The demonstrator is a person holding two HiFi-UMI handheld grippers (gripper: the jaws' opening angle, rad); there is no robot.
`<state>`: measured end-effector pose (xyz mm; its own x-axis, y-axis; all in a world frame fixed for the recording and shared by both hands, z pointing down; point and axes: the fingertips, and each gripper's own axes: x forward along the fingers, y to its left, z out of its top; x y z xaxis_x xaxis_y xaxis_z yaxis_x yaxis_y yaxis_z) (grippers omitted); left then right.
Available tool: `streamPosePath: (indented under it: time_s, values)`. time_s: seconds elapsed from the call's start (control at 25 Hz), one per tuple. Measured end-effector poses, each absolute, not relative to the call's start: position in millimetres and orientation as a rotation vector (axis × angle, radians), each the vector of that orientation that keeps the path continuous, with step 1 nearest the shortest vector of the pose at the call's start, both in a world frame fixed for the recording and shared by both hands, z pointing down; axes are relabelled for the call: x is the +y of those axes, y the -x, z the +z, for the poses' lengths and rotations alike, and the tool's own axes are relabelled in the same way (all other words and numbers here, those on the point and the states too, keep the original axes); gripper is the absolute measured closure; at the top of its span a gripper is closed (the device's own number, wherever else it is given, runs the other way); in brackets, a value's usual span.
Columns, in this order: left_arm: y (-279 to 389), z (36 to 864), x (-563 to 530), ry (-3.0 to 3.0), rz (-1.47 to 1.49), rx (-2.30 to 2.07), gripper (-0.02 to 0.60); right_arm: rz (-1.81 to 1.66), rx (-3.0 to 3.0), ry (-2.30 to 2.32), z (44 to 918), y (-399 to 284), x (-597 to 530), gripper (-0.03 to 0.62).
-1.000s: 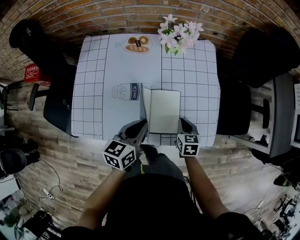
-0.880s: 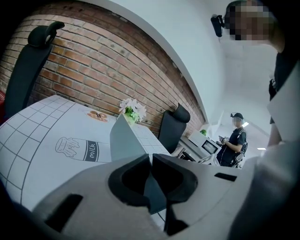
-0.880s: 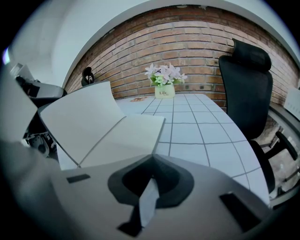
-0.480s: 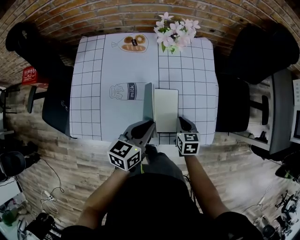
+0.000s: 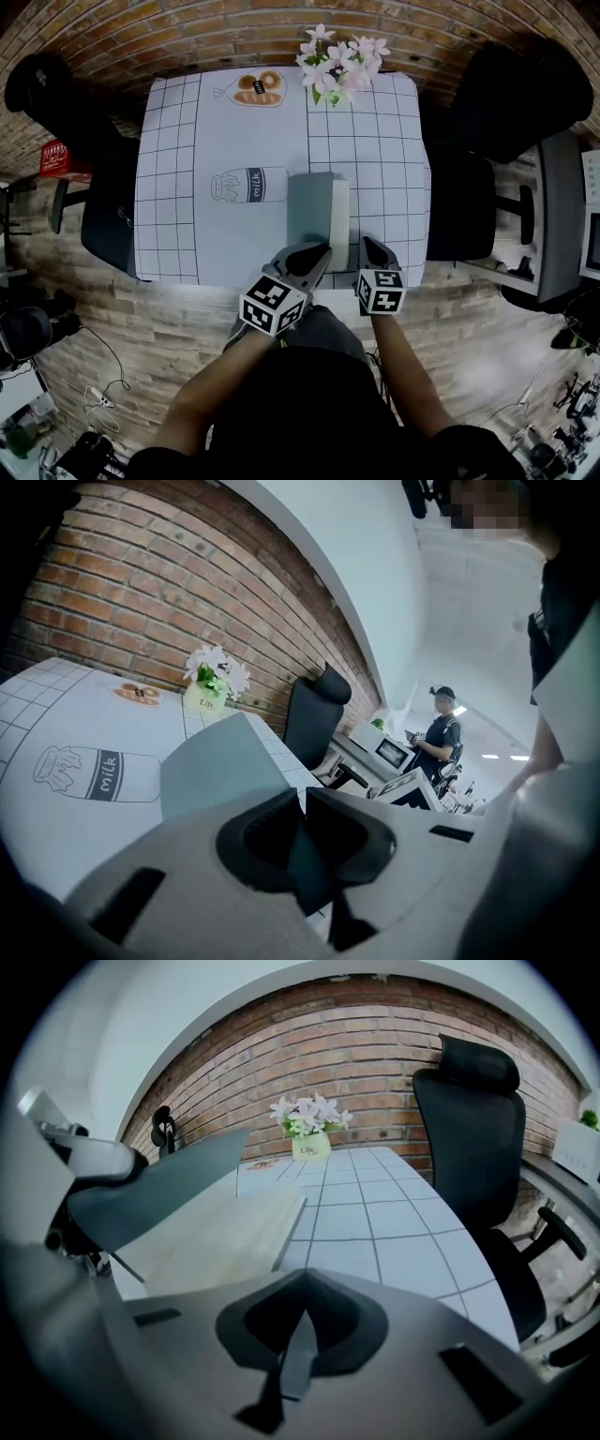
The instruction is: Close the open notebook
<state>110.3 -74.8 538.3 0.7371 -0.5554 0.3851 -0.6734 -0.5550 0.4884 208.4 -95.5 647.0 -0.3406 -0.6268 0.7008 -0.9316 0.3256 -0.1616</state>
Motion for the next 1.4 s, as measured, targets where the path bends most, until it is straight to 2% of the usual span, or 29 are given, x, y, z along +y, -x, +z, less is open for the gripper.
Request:
streamPosePath:
  time_s: [0.24, 0.4, 0.96, 1.24, 1.4]
  values:
    - [-133.8, 547.9, -79.4, -2.335, 0.274, -0.859, 0.546, 0.757, -2.073, -1.400, 642.2, -215.8, -97.7, 0.580]
    - [-144.1, 557.4, -81.5, -2.312, 0.212, -0.786, 0.522, 0.757, -2.074, -1.426, 636.3, -222.2, -99.5, 0.580]
    - [-136.7, 570.0, -98.1, -2.276, 0.228, -0.819, 0.515, 0.687, -2.066, -1.426, 628.1, -225.6, -94.3, 0.580]
    - [-115.8, 560.4, -106.8, -2.296, 0.223, -0.878, 0.517, 0.645, -2.092, -1.411, 616.7, -213.5, -98.2, 0.580]
    - [-89.1, 544.1, -115.5, -2.321, 0.192, -0.955, 0.540, 0.619, -2.113, -1.414, 604.3, -202.0, -102.7, 0.580]
